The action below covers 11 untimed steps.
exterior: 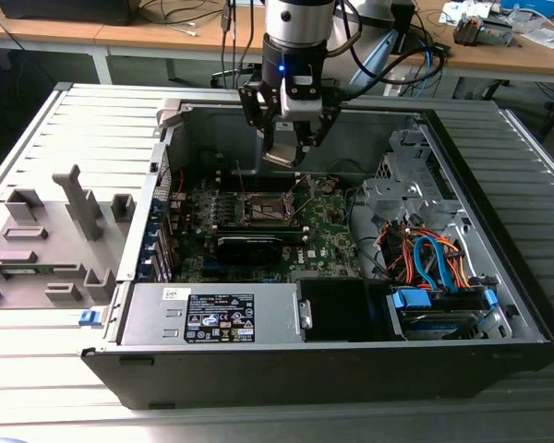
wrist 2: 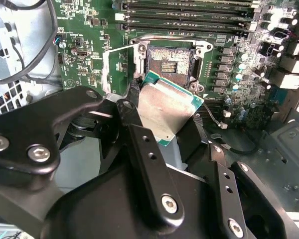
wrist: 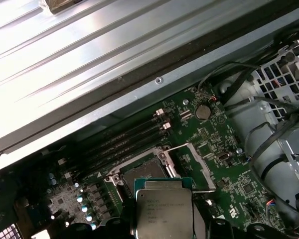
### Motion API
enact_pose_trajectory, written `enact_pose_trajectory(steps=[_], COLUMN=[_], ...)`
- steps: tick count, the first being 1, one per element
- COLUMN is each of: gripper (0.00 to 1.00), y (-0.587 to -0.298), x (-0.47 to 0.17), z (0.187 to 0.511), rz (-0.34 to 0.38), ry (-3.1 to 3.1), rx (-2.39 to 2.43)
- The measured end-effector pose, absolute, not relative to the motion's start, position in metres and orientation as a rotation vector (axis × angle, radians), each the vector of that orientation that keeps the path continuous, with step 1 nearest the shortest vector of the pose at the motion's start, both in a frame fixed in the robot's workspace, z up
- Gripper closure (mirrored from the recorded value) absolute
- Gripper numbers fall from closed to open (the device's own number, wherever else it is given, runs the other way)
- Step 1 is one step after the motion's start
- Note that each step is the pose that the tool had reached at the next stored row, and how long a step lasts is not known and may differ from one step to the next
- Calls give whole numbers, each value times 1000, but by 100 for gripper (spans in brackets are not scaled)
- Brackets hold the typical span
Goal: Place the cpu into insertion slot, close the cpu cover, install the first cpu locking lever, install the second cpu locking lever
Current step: 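Place the cpu into insertion slot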
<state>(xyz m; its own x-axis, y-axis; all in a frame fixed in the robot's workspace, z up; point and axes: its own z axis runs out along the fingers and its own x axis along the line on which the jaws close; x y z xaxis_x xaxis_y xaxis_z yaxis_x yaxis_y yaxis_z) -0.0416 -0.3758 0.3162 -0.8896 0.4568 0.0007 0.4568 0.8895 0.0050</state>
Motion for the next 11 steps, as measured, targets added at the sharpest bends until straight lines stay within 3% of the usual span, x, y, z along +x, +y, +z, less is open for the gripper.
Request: enact_pose_trajectory(steps=[11], gripper=[45], y=[-376], x=[-42], z=[315], rz=[-1], ry=[3010], rx=[894])
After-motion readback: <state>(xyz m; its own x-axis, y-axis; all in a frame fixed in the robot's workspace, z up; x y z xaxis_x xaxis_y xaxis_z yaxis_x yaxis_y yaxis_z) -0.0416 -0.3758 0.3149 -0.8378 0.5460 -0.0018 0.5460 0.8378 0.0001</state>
